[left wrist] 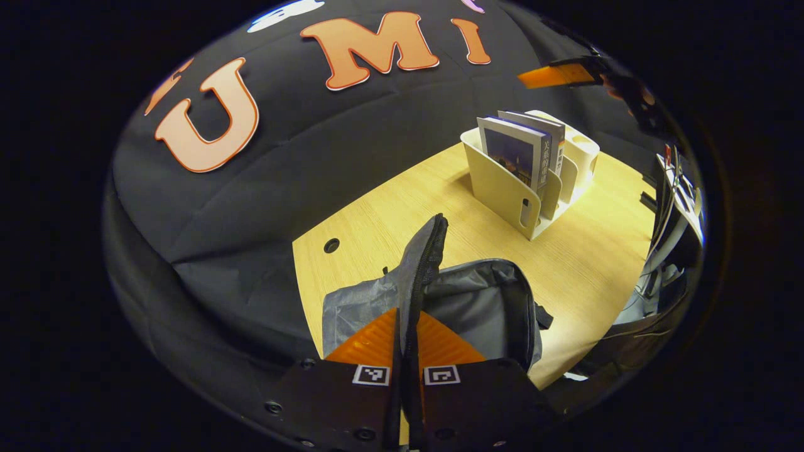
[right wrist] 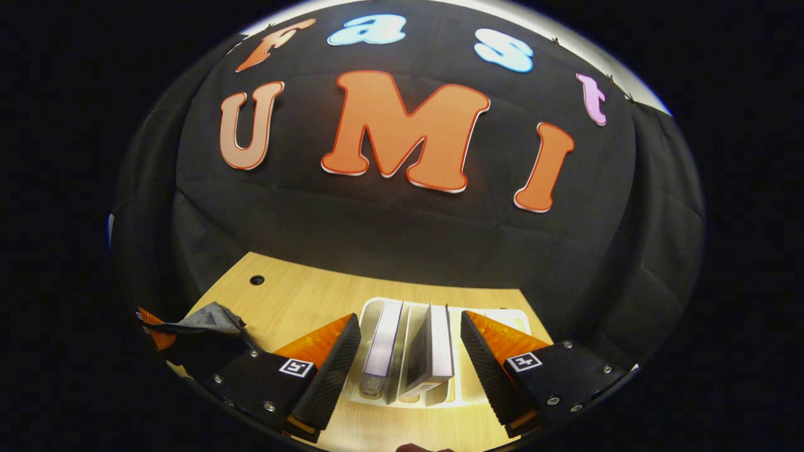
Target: Open the schoolbag, grab two books from the bookshelf and put them into the schoolbag.
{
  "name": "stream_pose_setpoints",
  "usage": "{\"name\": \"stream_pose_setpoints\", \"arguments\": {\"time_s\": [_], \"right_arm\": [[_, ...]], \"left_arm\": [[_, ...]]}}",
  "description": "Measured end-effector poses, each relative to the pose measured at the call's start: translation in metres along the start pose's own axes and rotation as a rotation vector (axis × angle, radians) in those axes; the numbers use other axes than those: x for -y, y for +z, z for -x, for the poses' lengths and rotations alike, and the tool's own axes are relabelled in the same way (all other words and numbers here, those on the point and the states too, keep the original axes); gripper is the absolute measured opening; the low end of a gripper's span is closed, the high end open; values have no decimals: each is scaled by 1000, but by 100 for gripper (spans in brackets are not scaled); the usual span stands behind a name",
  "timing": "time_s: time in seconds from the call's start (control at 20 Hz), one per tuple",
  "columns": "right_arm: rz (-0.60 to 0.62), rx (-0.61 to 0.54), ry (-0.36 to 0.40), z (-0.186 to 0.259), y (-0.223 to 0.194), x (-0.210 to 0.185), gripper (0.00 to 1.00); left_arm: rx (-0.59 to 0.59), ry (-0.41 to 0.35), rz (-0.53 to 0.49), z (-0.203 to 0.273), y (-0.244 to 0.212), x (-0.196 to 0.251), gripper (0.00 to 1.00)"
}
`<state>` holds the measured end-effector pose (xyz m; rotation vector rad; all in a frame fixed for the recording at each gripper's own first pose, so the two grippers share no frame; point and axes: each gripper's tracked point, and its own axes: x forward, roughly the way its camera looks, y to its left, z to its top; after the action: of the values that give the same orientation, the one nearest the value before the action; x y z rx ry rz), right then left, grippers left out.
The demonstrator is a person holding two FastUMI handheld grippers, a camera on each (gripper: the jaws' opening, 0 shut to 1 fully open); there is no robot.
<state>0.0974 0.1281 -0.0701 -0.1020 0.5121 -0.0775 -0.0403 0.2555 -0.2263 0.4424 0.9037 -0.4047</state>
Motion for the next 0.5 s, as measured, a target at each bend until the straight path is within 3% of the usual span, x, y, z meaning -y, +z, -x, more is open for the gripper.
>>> {"name": "stream_pose_setpoints", "arguments": {"time_s": [0.5], "right_arm": [[-35,-354,169,-63,-38,-32,96]], "left_arm": [[-128,-56,-8,9,16,-25,6]]}}
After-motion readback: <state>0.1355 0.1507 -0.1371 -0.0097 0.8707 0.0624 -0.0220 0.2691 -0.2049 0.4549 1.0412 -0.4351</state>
